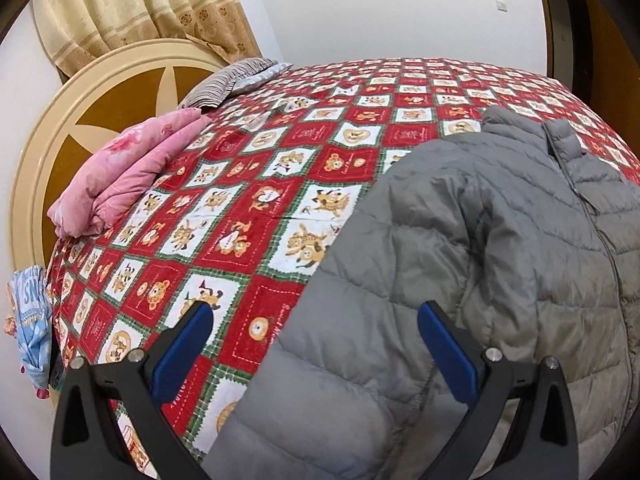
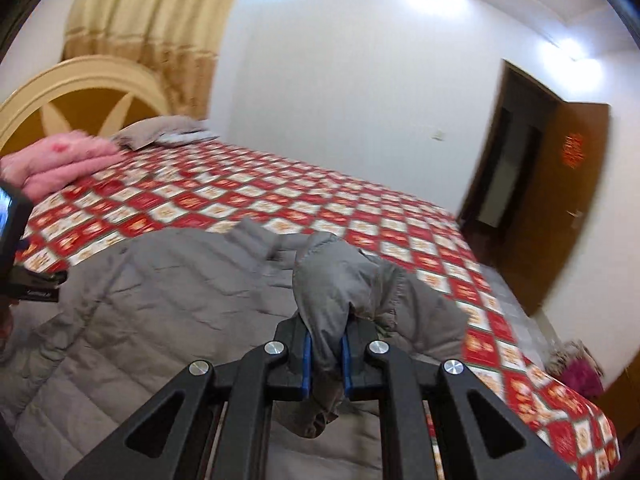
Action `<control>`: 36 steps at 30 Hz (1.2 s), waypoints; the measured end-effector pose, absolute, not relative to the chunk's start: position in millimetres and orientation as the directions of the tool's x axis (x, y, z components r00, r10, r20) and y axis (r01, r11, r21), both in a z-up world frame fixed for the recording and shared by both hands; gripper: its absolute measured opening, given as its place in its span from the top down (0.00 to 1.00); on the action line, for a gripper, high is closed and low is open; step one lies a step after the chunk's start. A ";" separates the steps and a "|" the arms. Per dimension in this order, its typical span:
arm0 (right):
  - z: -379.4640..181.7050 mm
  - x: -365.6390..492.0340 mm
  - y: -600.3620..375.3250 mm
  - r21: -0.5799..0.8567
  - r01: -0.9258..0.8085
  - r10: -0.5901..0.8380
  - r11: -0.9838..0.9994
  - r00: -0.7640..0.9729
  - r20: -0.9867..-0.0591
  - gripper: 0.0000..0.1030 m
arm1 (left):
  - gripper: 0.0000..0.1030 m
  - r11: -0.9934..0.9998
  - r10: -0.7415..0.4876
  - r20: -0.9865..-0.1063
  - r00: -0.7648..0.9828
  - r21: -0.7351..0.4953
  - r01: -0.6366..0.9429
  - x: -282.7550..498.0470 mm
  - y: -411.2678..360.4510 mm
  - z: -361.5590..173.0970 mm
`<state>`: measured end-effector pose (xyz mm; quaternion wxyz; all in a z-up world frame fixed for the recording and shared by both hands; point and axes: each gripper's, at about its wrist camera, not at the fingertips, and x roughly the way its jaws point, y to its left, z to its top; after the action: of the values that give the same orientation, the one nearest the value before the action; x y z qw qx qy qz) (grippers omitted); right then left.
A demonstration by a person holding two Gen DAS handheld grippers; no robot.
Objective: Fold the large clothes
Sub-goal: 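Fold the held sleeve across the jacket front and open the right tool, then lift the open right tool away from the folded sleeve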
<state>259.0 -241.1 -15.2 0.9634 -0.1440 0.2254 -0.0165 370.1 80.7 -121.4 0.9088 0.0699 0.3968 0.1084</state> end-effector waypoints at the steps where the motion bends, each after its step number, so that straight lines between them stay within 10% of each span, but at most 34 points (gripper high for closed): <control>1: -22.4 265.8 -230.0 -0.286 -0.054 -0.082 0.957 0.894 -0.440 0.90 | 0.00 0.967 0.253 -0.706 0.661 0.214 -0.141 370.6 82.0 -121.9; 11: -94.7 316.3 -178.2 -0.179 -0.178 0.051 0.968 0.832 -0.552 0.88 | 0.00 0.963 0.264 -0.707 0.656 0.234 -0.135 384.0 85.1 -121.5; 13: -101.0 317.6 -177.1 -0.107 -0.229 0.128 0.968 0.811 -0.571 0.70 | 0.00 0.963 0.261 -0.708 0.657 0.233 -0.131 385.7 82.1 -118.6; 15: -106.7 315.4 -172.5 -0.041 -0.291 0.214 0.956 0.784 -0.582 0.24 | 0.00 0.965 0.252 -0.705 0.663 0.231 -0.122 386.0 77.1 -114.1; 23: -90.1 274.6 -204.6 0.096 -0.341 0.338 0.935 0.776 -0.533 0.24 | 0.00 0.977 0.190 -0.676 0.712 0.203 -0.067 381.4 35.3 -90.8; 36: -91.8 320.6 -376.6 0.105 0.171 -0.079 0.980 0.809 -0.583 0.40 | 0.00 0.941 0.224 -0.631 0.742 0.337 0.002 406.6 -75.4 -116.1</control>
<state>320.6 -376.6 -91.8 0.9479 0.0763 0.3022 -0.0658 406.6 -75.4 -116.1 0.9195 0.1601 0.3538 0.0604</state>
